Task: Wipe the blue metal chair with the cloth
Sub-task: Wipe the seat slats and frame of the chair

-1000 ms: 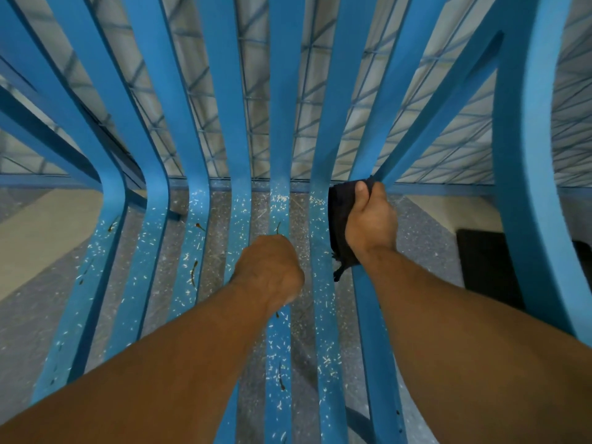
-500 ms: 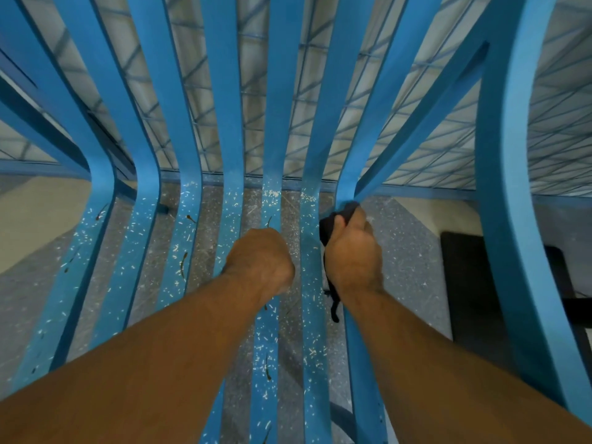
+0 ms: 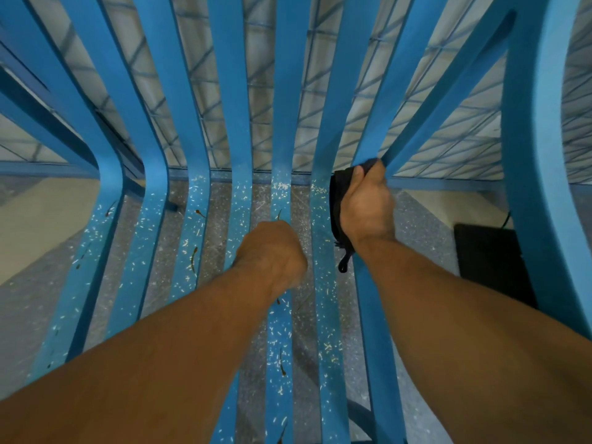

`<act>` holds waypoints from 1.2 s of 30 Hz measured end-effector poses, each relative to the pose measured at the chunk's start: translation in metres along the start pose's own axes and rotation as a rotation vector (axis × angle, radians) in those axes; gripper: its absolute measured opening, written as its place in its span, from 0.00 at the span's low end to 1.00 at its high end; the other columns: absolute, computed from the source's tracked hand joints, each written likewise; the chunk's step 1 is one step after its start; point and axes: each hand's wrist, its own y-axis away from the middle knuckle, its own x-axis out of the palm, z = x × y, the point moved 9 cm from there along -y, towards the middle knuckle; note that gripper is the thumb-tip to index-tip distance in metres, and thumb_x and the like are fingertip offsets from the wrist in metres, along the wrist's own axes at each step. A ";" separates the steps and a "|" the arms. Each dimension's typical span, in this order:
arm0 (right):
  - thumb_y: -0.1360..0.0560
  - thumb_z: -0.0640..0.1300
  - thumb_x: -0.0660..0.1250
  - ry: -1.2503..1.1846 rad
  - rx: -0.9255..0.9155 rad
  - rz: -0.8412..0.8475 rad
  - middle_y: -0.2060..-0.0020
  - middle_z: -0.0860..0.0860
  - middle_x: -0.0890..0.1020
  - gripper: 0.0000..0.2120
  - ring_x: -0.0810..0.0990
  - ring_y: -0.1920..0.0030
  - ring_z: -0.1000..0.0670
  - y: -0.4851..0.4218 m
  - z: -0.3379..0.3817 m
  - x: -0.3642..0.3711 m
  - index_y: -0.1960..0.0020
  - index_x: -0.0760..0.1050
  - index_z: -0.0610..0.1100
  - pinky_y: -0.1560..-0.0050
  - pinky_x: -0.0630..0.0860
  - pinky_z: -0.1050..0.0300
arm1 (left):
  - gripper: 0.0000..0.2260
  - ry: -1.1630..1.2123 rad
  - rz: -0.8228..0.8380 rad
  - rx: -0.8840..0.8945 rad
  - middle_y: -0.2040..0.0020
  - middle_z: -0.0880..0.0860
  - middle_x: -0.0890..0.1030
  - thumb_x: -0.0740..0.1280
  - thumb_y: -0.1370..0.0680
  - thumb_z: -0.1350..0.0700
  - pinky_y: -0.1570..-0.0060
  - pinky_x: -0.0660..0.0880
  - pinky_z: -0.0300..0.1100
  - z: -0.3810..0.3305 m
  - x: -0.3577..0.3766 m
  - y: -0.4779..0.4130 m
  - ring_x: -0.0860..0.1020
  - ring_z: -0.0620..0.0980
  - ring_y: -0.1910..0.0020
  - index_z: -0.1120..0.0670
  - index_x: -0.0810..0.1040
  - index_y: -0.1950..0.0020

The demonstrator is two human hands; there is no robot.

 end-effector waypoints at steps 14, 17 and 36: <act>0.20 0.58 0.57 0.273 0.267 0.309 0.51 0.46 0.78 0.21 0.79 0.52 0.41 0.133 -0.052 -0.022 0.36 0.61 0.45 0.53 0.75 0.48 | 0.03 -0.069 -0.053 -0.011 0.51 0.58 0.79 0.68 0.28 0.66 0.76 0.70 0.39 0.000 -0.004 0.008 0.79 0.53 0.59 0.62 0.76 0.56; 0.22 0.57 0.61 0.221 0.294 0.347 0.50 0.47 0.78 0.22 0.80 0.49 0.42 0.168 -0.064 -0.032 0.35 0.58 0.49 0.49 0.78 0.45 | 0.05 -0.079 -0.071 0.007 0.46 0.59 0.78 0.68 0.26 0.64 0.70 0.72 0.41 0.001 -0.001 0.015 0.79 0.55 0.55 0.62 0.76 0.51; 0.25 0.63 0.50 -0.009 0.416 0.344 0.38 0.45 0.78 0.31 0.79 0.41 0.44 0.332 -0.105 -0.090 0.23 0.52 0.60 0.39 0.76 0.47 | 0.20 0.389 -0.291 0.214 0.35 0.54 0.76 0.61 0.18 0.50 0.41 0.74 0.45 0.065 0.069 0.170 0.77 0.50 0.41 0.55 0.69 0.28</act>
